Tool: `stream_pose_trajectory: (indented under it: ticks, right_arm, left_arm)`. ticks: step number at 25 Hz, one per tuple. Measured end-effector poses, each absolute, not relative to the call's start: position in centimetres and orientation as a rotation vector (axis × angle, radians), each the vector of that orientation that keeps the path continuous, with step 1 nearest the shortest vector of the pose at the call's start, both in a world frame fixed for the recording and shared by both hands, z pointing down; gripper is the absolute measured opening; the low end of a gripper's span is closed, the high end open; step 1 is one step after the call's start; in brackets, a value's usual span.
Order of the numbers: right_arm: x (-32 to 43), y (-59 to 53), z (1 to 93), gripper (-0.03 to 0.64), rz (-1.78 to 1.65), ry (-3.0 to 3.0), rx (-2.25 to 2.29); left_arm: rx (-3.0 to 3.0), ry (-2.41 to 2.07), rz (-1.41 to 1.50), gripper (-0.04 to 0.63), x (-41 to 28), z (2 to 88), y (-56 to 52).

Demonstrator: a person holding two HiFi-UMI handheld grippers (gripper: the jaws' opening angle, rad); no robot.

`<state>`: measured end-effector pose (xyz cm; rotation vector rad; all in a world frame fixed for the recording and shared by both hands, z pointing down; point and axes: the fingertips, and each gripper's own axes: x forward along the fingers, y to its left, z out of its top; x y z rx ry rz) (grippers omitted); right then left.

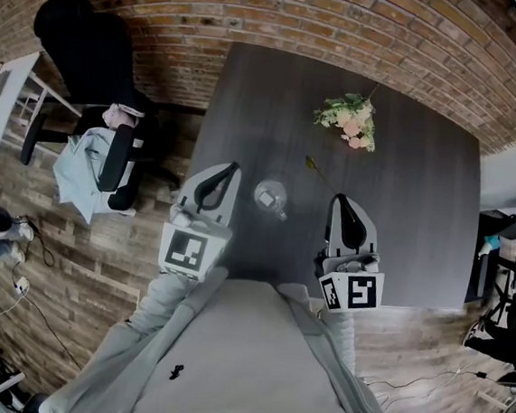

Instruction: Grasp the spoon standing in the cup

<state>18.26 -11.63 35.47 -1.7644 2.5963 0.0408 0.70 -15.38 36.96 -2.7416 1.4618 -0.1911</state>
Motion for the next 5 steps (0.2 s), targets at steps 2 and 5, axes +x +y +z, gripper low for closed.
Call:
stream_pose_trajectory:
  ticks: [2,5]
  right_arm:
    - [18.22,-11.61,35.56,0.018,0.037,2.598,-1.760]
    - [18.18,-11.56,35.70,0.018,0.030,2.599,-1.759]
  left_arm:
    - [-2.731,1.446,-0.191,0.018,0.75,36.98,-15.40]
    - [-2.738,1.469,-0.188,0.018,0.66,37.05,-15.40]
